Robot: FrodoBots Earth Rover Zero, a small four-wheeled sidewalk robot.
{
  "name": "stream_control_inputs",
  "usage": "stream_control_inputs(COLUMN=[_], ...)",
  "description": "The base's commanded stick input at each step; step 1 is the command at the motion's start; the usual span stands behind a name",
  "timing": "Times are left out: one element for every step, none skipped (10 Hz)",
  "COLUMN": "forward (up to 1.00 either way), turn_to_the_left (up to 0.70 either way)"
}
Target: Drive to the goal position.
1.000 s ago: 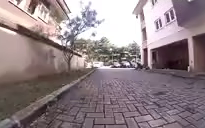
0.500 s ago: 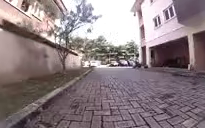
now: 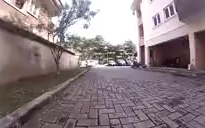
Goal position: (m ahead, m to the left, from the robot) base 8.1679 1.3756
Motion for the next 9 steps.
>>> stream_control_inputs(forward=[0.69,0.69,0.69,0.69,0.69,0.69,0.69,0.69,0.69], turn_to_the_left=[0.03,0.03,0.03,0.03,0.03,0.03,0.03,0.03,0.03])
